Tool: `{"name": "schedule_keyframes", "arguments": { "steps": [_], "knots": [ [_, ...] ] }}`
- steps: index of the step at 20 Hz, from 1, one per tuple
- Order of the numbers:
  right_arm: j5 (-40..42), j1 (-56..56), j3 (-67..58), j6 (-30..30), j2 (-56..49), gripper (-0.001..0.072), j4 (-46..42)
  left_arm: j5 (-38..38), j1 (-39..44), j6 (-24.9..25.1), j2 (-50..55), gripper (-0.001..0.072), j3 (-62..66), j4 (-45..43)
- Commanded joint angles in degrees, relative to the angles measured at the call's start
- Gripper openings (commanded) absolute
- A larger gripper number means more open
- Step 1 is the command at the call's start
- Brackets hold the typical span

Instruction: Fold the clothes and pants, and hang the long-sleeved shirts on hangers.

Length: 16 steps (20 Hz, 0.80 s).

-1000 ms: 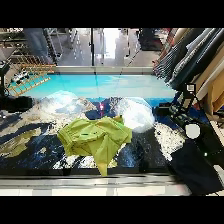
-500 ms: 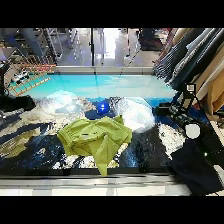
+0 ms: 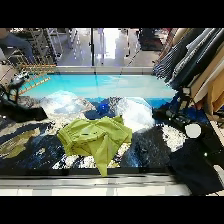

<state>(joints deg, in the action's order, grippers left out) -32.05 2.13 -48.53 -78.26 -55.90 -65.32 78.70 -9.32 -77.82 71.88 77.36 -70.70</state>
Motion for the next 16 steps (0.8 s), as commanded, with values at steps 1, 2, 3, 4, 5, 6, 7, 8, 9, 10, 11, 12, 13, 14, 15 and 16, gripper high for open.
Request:
{"name": "schedule_keyframes", "arguments": {
  "steps": [1,2,3,4,5,6,7,8,9,10,11,12,13,14,15,16],
  "knots": [
    [-20.20,0.13,0.26,-1.25,-0.17,0.0015,2.51,0.81,0.04,6.80,-0.09,0.0701,-10.67,16.33],
    [-24.52,0.17,0.59,-3.32,-0.17,0.0015,3.08,-0.11,0.09,9.38,-0.44,0.0701,-14.34,19.82],
    [-27.02,0.57,1.29,-5.49,-0.17,0.0014,4.31,-1.49,0.42,12.24,-0.96,0.0700,-17.44,21.14],
    [-28.35,1.33,2.38,-6.34,-0.15,0.0014,6.38,-3.19,1.18,15.89,-1.60,0.0700,-20.33,20.70],
    [-28.35,2.73,3.89,-6.23,-0.17,0.0016,8.46,-4.79,2.25,19.76,-2.36,0.0700,-22.67,19.08],
    [-27.28,4.63,5.44,-7.17,-0.20,0.0016,9.81,-6.49,3.63,23.23,-3.08,0.0699,-24.39,16.63],
    [-25.68,7.23,7.26,-8.28,-0.17,0.0015,10.45,-8.79,5.64,26.25,-3.82,0.0700,-25.73,12.90],
    [-23.28,10.29,9.01,-8.31,-0.17,0.0014,11.02,-10.93,7.72,28.48,-4.33,0.0699,-26.51,9.66],
    [-21.66,13.22,10.40,-8.41,-0.17,0.0015,11.19,-12.79,9.77,30.32,-4.44,0.0700,-26.88,7.45],
    [-20.57,16.37,11.50,-8.87,-0.20,0.0050,11.28,-14.82,12.02,30.75,-4.35,0.0699,-26.93,5.77],
    [-19.61,19.15,12.09,-10.12,-0.31,0.0165,11.10,-17.11,14.03,30.73,-4.31,0.0699,-26.93,5.09],
    [-19.87,21.77,12.22,-13.46,-1.11,0.0303,10.95,-19.02,15.67,30.73,-4.28,0.0699,-26.93,5.09],
    [-20.50,23.78,12.22,-16.02,-2.54,0.0350,11.04,-20.98,17.07,30.73,-4.22,0.0700,-26.93,4.83],
    [-20.85,25.86,12.24,-17.09,-4.63,0.0357,11.76,-22.43,18.18,30.73,-4.02,0.0699,-26.93,4.07],
    [-20.55,27.54,12.22,-16.81,-6.93,0.0358,13.99,-23.08,18.91,30.73,-3.58,0.0699,-26.93,2.99],
    [-19.10,28.89,12.22,-14.82,-9.66,0.0357,17.70,-23.15,18.97,30.73,-3.06,0.0697,-26.93,2.51]
  ]
}}
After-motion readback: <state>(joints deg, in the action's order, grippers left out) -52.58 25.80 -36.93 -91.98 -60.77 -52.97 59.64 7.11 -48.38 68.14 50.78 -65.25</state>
